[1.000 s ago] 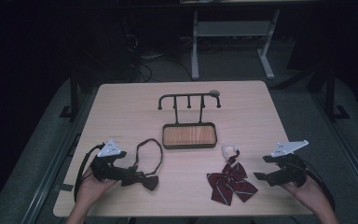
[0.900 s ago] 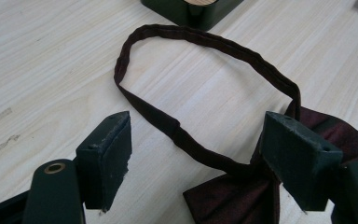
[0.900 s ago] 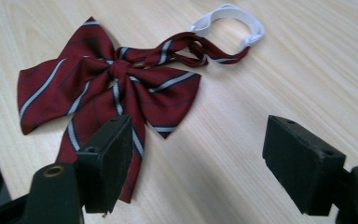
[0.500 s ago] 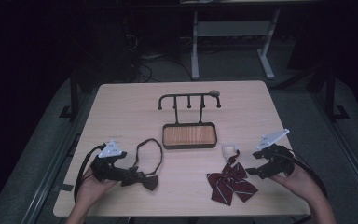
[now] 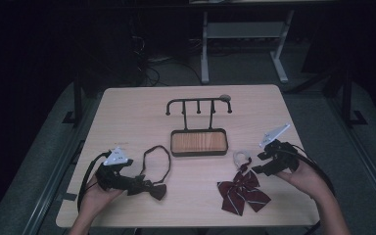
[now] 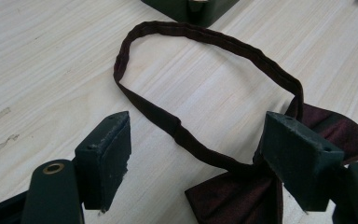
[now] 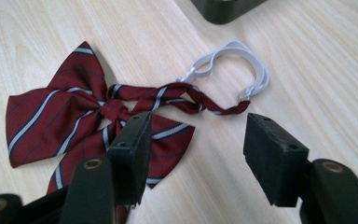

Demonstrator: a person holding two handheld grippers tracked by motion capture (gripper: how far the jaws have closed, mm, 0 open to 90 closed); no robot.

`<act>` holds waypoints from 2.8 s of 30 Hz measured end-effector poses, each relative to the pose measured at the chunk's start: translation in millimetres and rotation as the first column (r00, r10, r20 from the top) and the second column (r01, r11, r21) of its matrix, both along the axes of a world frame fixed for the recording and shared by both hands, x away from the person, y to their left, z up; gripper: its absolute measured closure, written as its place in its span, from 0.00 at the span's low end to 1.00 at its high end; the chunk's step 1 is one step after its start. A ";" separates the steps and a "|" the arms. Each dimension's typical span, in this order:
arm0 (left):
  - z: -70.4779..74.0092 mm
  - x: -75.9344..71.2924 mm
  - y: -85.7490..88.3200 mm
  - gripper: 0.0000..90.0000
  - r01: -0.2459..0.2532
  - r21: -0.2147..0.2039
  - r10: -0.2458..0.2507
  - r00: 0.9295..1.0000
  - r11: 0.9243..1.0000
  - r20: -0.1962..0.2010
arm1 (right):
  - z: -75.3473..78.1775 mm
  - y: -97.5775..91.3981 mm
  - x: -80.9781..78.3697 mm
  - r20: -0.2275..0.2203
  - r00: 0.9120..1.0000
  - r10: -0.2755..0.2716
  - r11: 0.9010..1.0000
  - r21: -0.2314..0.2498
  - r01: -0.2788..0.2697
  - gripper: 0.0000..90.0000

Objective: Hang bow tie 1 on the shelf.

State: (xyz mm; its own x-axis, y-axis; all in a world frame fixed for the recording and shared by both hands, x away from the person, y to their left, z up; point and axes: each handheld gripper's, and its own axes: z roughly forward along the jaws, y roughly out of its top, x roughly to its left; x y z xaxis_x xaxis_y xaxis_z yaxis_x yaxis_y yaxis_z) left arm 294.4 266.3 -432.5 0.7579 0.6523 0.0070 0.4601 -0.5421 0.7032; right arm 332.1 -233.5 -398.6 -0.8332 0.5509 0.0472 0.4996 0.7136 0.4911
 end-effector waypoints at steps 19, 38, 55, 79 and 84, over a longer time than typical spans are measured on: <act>0.9 -0.1 0.9 0.27 0.008 0.018 -0.008 1.000 1.000 0.011 | -2.3 20.9 31.6 -0.021 1.000 0.000 0.998 -0.065 -0.001 0.58; 1.0 0.0 0.5 0.27 0.013 0.022 -0.013 1.000 1.000 0.011 | -22.8 31.0 54.8 -0.066 0.996 -0.061 0.988 -0.146 0.050 0.68; 0.1 -0.1 -0.6 0.27 0.013 0.020 -0.014 1.000 1.000 0.007 | -33.9 34.1 62.0 -0.098 0.988 -0.120 0.972 -0.213 0.097 0.71; 0.7 0.1 0.3 0.27 0.013 0.023 -0.014 1.000 1.000 0.010 | -40.2 41.1 60.2 -0.129 0.988 -0.089 0.965 -0.257 0.053 0.92; 0.3 0.2 0.2 0.27 0.012 0.024 -0.012 1.000 1.000 0.009 | -35.0 41.9 57.1 -0.117 0.991 -0.060 0.970 -0.243 0.030 0.92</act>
State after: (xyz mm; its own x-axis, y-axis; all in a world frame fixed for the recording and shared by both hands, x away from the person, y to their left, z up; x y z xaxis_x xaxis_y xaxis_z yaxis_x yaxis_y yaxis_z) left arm 294.6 266.5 -432.2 0.7654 0.6429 0.0290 0.4474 -0.5639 0.6942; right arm 389.2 -191.6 -433.6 -0.8035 0.5953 0.0090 0.5795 0.7785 0.2410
